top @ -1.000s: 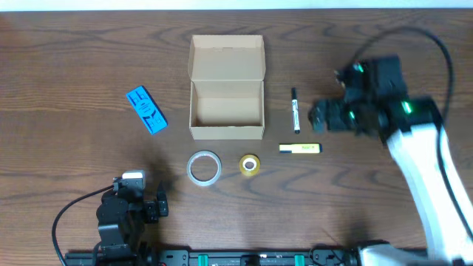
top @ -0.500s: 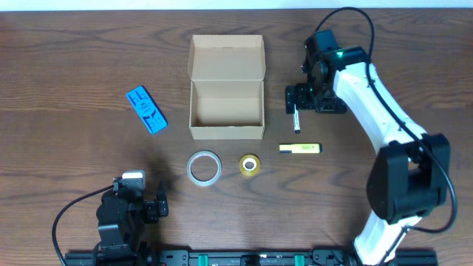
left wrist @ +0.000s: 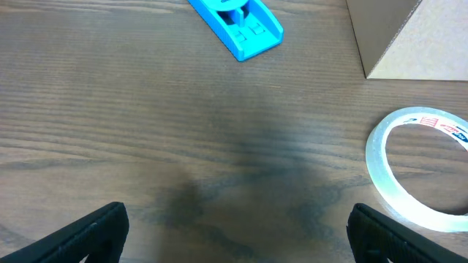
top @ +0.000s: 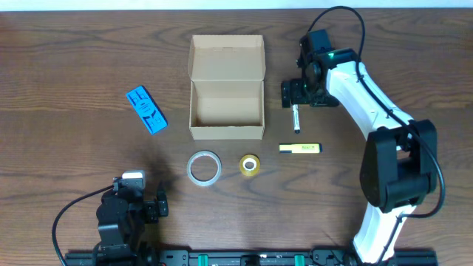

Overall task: Pack container
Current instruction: 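Reach the right gripper to the black marker and grasp it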

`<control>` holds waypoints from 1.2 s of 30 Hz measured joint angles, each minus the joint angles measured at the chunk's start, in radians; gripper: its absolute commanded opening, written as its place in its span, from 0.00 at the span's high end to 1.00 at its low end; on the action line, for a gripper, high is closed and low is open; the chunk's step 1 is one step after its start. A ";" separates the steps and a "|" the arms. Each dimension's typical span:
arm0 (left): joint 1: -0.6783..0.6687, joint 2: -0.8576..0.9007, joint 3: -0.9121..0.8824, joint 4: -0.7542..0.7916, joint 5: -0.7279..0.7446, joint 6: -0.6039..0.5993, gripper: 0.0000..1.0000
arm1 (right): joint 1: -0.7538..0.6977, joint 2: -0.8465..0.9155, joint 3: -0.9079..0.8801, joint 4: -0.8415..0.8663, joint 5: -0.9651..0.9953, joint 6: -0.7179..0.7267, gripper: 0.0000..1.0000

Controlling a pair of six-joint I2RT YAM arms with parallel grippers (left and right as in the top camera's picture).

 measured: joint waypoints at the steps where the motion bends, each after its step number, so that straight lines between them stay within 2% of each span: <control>1: 0.000 0.000 0.000 0.000 0.000 0.000 0.05 | 0.000 0.000 -0.003 0.008 0.000 -0.001 0.03; 8: 0.000 0.000 0.000 0.000 0.000 0.000 0.05 | 0.000 0.038 -0.009 0.048 0.000 -0.006 0.06; 15: 0.000 0.000 0.000 0.000 0.000 0.000 0.05 | 0.000 0.110 -0.012 0.050 0.000 -0.015 0.21; 21: 0.000 0.000 0.000 0.000 0.000 0.000 0.04 | 0.000 0.132 -0.017 0.050 0.003 -0.017 0.39; 31: 0.000 0.000 0.000 0.000 0.000 0.000 0.05 | 0.000 0.137 -0.017 0.047 0.005 -0.015 0.96; 32: 0.000 0.000 0.000 0.000 0.000 0.000 0.05 | 0.000 0.137 -0.017 0.049 0.003 -0.018 0.99; 36: 0.000 0.000 0.000 0.000 0.000 0.000 0.05 | 0.000 0.137 -0.014 0.047 0.003 -0.017 0.99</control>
